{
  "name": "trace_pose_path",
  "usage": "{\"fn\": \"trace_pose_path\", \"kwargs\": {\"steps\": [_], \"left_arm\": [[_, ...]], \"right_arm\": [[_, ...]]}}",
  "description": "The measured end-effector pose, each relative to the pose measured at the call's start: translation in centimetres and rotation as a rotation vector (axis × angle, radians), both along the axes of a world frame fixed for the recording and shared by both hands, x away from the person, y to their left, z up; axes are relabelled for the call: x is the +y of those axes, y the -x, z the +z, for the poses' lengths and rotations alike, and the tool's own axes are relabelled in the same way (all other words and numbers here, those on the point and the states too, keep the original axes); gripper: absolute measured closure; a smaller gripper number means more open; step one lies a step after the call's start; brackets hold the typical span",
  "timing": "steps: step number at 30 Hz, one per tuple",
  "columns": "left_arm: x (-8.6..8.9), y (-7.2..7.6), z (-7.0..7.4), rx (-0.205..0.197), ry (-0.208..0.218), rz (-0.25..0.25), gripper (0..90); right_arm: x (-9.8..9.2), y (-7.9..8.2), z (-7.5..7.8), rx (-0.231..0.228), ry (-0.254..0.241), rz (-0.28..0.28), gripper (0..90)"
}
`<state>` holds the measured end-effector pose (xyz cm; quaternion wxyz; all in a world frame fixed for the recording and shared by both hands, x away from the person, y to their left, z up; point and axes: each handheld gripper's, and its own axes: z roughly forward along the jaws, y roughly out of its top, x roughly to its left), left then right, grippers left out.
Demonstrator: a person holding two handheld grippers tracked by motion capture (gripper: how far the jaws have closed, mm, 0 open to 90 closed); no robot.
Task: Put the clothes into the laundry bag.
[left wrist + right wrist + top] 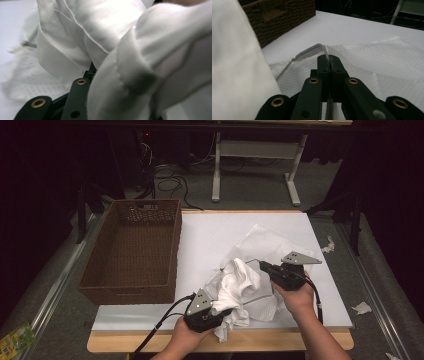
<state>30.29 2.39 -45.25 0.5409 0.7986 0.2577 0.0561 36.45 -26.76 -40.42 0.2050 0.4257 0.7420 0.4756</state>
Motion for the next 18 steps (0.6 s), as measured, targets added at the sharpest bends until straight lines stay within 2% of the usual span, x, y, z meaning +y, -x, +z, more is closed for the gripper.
{"fn": "trace_pose_path", "kwargs": {"steps": [2, 3, 7, 11, 14, 15, 16, 18], "left_arm": [[-0.4, -0.2, -0.3, 0.012, -0.021, -0.016, 64.2], [-0.7, -0.5, -0.6, 0.03, -0.033, -0.024, 63.8], [-1.1, -0.9, -0.8, 0.067, -0.036, -0.045, 61.8], [-1.1, -1.2, -0.7, 0.084, -0.038, -0.031, 52.3], [-1.0, -1.2, -0.5, 0.081, -0.03, -0.016, 45.3], [-0.7, -1.2, -0.3, 0.073, -0.01, -0.004, 43.4], [-0.7, -1.2, -0.3, 0.073, -0.01, -0.004, 41.9], [-0.3, -1.1, -0.1, 0.047, 0.01, 0.035, 41.2]], "right_arm": [[0.0, 0.2, 0.3, -0.007, -0.006, 0.002, 89.3], [-0.2, 0.4, 0.6, -0.022, -0.011, 0.007, 89.3], [-0.3, 0.7, 0.9, -0.031, -0.014, 0.004, 89.3], [-0.1, 0.8, 0.9, -0.03, -0.019, 0.005, 89.3], [0.1, 0.9, 1.0, -0.034, -0.022, 0.009, 89.3], [0.1, 1.0, 1.0, -0.034, -0.023, 0.01, 89.3], [0.1, 1.1, 1.0, -0.034, -0.021, 0.009, 89.3], [0.2, 1.2, 1.0, -0.037, -0.019, 0.013, 89.3]]}}
